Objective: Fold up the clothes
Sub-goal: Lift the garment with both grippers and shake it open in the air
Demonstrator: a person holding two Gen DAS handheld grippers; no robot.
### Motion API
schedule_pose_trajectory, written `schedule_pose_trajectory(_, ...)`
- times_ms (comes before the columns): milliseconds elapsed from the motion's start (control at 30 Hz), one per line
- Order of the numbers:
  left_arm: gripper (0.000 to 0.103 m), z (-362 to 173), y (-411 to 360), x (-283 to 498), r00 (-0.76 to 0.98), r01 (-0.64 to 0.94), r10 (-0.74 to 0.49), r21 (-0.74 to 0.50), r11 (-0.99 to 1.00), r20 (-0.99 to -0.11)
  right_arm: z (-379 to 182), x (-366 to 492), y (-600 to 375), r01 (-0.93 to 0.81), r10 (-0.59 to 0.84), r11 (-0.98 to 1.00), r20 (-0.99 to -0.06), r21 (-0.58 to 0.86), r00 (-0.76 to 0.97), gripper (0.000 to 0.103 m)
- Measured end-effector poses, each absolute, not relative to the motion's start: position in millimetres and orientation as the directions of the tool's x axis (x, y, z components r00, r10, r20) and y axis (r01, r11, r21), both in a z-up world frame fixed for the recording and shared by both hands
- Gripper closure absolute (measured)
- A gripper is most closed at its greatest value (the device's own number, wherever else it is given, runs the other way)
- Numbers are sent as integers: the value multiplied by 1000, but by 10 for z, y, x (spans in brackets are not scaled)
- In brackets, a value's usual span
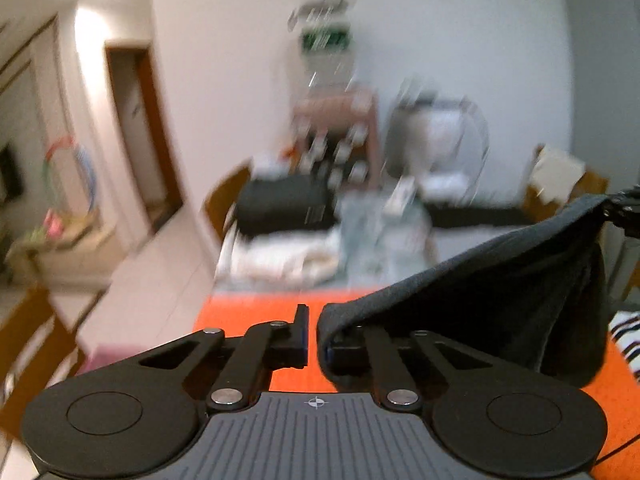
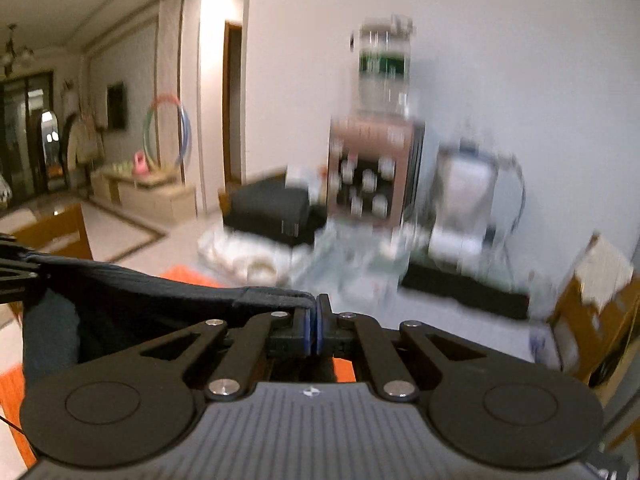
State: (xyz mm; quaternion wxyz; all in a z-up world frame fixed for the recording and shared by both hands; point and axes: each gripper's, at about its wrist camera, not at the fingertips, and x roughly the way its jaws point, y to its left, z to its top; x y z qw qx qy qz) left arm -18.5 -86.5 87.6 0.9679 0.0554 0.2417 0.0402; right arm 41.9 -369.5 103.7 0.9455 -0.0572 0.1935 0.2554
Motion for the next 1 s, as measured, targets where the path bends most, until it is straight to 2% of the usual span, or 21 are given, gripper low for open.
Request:
schedule_pose_trajectory(133,94,1453,-772,-9,938,45,20,179,983,-345,1689,445,-3804,-506,470,861,-291,-57,833,100)
schedule_pose_trajectory(267,94,1957,-708,212,972,79,-16,261,962,-234,2224,594,-3854,-516,481,849,-233,-118,845,100)
schedule_pose_trajectory(400,94,2282,-688,557,985,61,-1,338,939,-173,2541,955,-3778,-504,470,851,-213,-150,857,100)
schedule_pose_trajectory(600,93,2729,-630,603,996,54,-24,386,921,-82,3008,1280,-3621,-435,429,884,-73,-171,900,100)
schedule_pose_trajectory(700,93,2833,-600,448,993,106,-75,392,914,-94,3122,1296,-3628,-424,424,888,-40,-176,905,100)
schedule_pose_trajectory(767,93,2810,-584,410,985,152,-108,373,915,-136,3117,1265,-3657,-435,433,884,-50,-173,900,100)
schedule_pose_trajectory(1000,94,2103,-653,125,918,300,-188,303,904,-350,2545,1116,-3784,-486,448,863,-234,-138,863,100)
